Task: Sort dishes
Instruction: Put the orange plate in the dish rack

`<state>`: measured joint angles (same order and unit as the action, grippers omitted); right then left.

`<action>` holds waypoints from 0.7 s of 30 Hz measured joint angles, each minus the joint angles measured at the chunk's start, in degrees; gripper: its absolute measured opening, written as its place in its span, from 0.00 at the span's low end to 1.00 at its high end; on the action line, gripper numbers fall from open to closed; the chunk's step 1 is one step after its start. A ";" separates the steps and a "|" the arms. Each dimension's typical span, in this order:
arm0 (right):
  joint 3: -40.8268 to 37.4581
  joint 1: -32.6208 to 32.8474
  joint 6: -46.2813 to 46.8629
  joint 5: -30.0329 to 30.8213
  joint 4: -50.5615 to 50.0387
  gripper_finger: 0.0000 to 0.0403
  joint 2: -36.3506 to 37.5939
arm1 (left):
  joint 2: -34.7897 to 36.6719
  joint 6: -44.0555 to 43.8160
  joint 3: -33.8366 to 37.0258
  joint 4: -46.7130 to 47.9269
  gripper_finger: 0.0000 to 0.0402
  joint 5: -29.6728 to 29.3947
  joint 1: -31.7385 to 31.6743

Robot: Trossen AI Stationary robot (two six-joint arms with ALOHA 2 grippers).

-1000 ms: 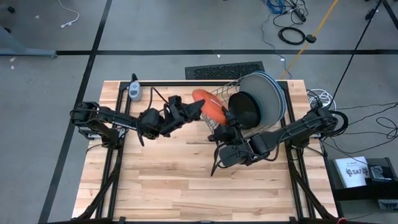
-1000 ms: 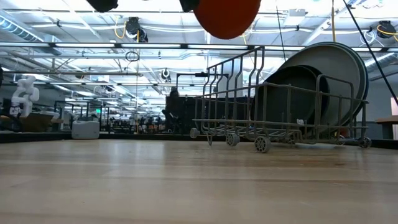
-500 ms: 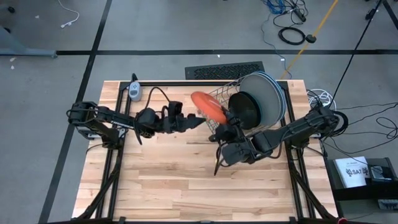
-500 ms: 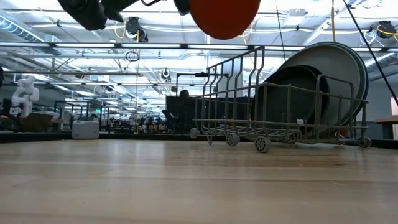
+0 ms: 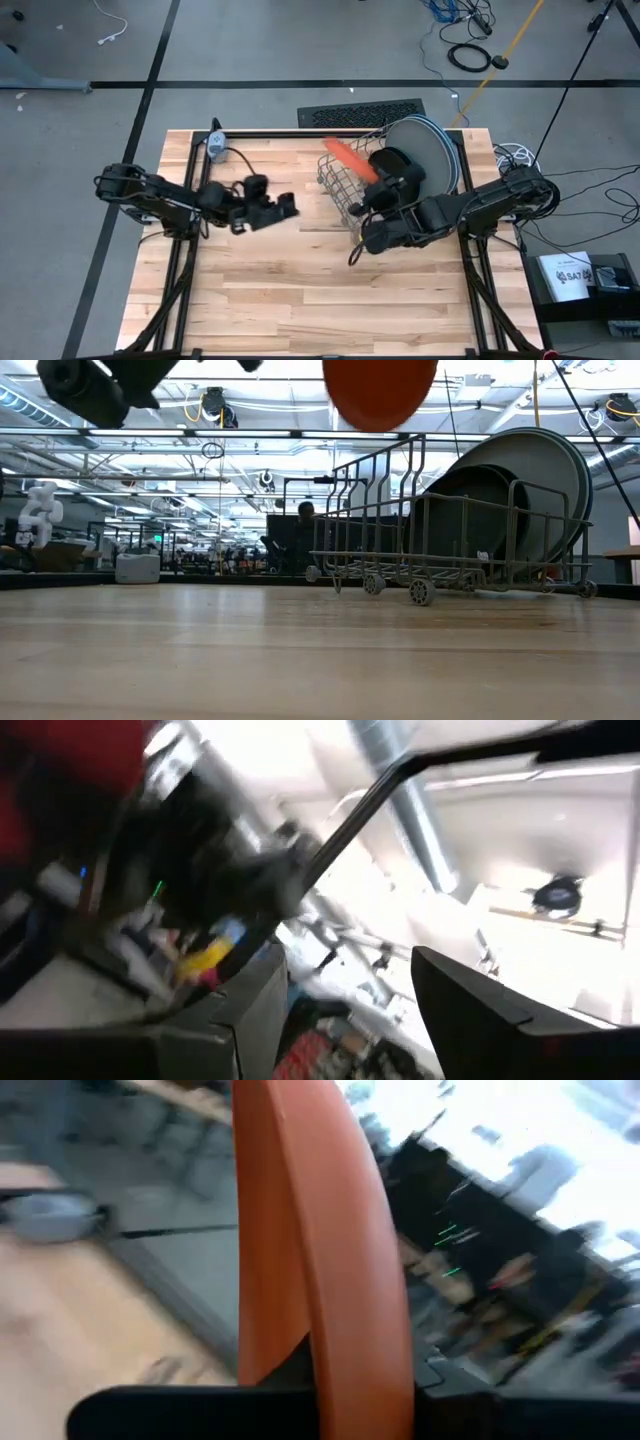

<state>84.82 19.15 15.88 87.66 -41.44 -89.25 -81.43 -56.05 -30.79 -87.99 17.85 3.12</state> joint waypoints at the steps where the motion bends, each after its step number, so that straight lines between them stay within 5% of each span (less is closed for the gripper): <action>1: 0.00 -0.27 4.97 -2.78 -3.54 0.06 0.00 | 0.77 0.18 0.68 -1.60 0.53 -0.01 -0.16; 4: 0.00 -1.47 19.99 -9.53 -17.93 0.06 -0.02 | 4.03 2.71 2.45 -1.49 0.53 1.46 -0.24; 9: -0.10 -0.70 54.90 -11.49 -48.39 0.06 0.72 | 7.13 4.59 3.22 -1.06 0.53 4.85 0.37; 15: -3.70 -2.44 49.23 -26.81 -37.67 0.06 5.88 | 7.90 6.97 3.20 2.42 0.53 6.24 0.36; 21: -5.55 -5.19 53.82 -33.06 -38.53 0.06 4.16 | 7.74 7.12 3.18 5.88 0.53 4.28 0.28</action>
<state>79.27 13.96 69.70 54.60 -79.96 -85.09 -73.69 -48.93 -27.62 -82.11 22.13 3.40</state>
